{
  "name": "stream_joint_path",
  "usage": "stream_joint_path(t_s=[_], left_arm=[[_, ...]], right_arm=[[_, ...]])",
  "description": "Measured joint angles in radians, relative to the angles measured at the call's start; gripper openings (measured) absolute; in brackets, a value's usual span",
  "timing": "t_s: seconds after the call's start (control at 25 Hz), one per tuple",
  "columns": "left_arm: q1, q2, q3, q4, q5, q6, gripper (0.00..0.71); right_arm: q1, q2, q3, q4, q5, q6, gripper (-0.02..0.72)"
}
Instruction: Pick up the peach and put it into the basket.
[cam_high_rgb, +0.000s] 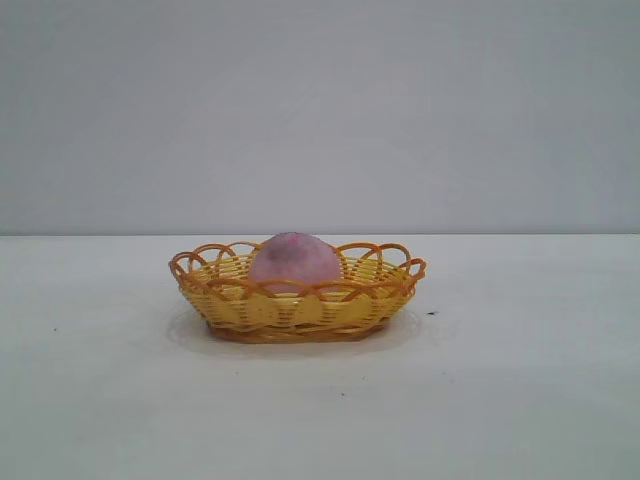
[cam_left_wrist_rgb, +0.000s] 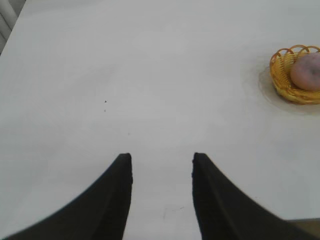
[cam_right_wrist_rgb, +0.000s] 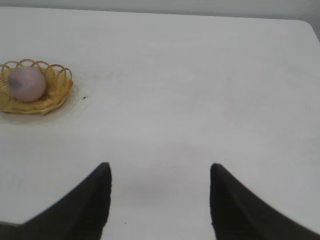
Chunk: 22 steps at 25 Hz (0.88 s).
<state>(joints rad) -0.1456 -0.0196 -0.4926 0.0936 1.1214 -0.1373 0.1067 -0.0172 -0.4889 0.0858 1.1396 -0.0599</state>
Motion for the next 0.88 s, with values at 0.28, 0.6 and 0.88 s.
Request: stream_joint_path(t_s=[0.28,0.6,0.88], left_arm=[[0.0,0.0,0.0,0.0,0.0,0.004,0.258],[0.0,0.0,0.0,0.0,0.0,0.004,0.258],[0.0,0.0,0.0,0.0,0.0,0.004,0.258]], right_arm=[[0.0,0.0,0.0,0.008,0.0,0.0,0.372],[0.0,0.0,0.0,0.01,0.0,0.0,0.372],[0.0,0.0,0.0,0.011,0.0,0.0,0.372]])
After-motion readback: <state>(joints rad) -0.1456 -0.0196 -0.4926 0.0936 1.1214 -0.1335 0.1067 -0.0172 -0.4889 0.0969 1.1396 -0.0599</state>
